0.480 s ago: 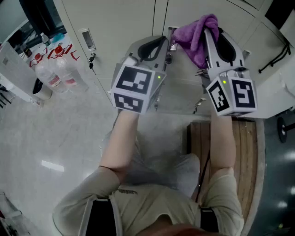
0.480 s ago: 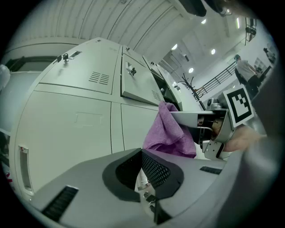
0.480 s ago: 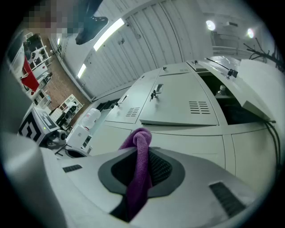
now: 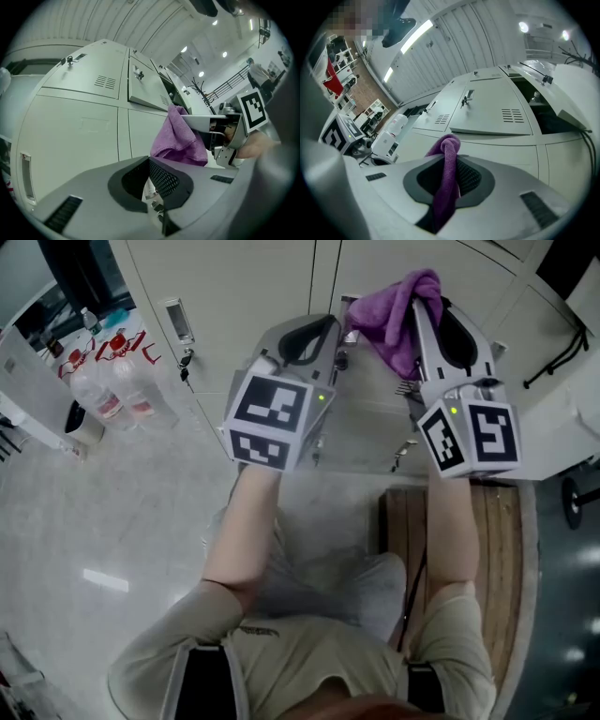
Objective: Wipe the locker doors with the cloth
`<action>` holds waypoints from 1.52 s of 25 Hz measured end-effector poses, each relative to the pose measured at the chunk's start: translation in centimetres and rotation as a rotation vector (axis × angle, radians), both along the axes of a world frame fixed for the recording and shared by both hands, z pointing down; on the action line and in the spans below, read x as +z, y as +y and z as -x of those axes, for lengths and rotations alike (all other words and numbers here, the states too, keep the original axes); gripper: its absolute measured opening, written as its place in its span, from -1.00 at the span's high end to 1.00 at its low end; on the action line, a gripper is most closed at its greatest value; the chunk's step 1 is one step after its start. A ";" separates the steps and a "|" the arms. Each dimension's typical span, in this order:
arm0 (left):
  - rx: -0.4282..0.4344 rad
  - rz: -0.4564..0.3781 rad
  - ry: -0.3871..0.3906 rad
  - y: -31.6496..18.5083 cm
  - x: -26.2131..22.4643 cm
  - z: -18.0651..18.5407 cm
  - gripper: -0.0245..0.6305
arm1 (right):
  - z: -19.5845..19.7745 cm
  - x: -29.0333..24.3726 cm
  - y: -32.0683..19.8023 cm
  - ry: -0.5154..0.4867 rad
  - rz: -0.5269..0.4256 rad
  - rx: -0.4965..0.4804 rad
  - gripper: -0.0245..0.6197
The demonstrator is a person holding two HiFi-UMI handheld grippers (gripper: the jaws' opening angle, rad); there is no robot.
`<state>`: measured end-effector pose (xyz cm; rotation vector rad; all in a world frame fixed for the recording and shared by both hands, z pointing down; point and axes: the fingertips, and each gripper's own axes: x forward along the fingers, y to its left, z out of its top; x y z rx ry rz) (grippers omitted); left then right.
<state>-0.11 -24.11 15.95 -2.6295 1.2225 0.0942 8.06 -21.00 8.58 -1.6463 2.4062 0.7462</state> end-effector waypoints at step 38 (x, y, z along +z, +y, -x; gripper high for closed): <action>0.004 -0.025 0.054 -1.7 -1.8 1.5 0.92 | 3.5 -3.6 -5.7 0.136 -0.029 0.030 0.77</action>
